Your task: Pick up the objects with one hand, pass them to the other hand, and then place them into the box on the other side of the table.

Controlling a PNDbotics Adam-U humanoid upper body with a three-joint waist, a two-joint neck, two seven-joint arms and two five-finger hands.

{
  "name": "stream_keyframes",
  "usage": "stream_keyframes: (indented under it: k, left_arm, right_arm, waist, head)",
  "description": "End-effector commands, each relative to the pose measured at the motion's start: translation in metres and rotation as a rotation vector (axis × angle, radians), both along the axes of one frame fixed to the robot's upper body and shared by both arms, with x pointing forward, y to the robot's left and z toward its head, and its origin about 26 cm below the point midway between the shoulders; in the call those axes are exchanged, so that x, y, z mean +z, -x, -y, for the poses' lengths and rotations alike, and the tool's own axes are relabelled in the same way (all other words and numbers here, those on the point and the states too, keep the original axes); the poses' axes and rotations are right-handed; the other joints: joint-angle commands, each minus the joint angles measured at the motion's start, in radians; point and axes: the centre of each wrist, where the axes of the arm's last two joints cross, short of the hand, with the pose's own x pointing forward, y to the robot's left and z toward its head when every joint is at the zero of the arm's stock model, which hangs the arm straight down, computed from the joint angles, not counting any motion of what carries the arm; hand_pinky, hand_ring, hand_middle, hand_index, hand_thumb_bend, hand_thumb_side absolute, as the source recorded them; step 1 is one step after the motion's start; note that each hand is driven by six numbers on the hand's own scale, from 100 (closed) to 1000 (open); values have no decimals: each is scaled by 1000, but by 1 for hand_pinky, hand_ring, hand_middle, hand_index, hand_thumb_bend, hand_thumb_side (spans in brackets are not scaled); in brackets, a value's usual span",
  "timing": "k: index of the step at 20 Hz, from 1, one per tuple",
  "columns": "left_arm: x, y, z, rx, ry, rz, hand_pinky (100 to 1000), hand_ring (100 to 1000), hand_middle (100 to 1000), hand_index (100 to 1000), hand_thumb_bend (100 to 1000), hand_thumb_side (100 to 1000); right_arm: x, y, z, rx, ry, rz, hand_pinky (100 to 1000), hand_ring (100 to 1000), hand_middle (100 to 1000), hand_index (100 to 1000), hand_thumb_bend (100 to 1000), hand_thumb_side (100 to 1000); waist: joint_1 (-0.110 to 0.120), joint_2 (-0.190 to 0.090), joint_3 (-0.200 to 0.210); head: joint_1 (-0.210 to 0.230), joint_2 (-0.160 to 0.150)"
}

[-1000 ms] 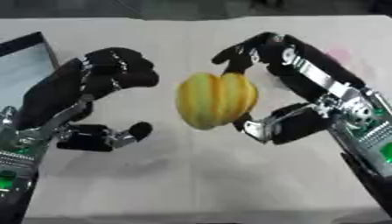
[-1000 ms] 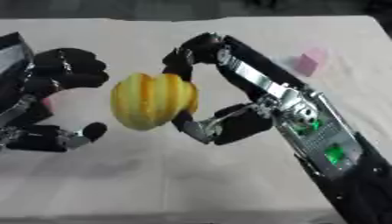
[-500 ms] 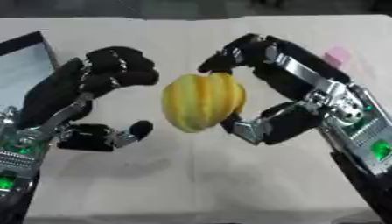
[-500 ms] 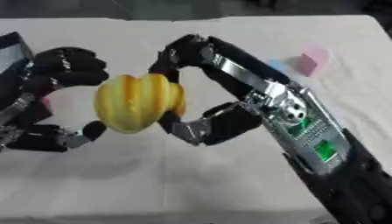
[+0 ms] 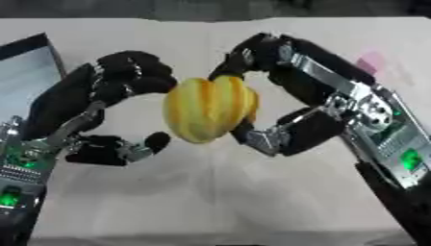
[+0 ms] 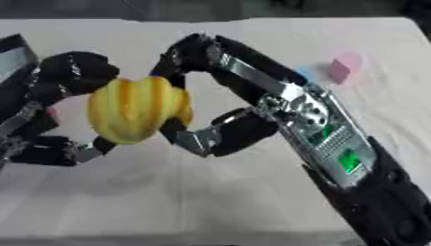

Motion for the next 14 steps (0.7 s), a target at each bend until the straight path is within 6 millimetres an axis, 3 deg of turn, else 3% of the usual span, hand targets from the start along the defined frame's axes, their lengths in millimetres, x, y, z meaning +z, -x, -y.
stream_keyframes:
  k: [1, 14]
  left_arm:
    - [6, 0, 1, -2, 12, 24, 858, 792, 717, 877, 293, 100]
    - [2, -4, 3, 29, 36, 14, 869, 795, 716, 877, 270, 100]
  right_arm:
    - [10, 4, -1, -26, 25, 23, 735, 355, 386, 414, 100, 100]
    - [13, 5, -6, -131, 163, 132, 758, 357, 389, 415, 100, 100]
  waist:
    - [0, -11, 2]
    - [-2, -8, 3]
  head:
    - [-5, -2]
    - [-7, -2]
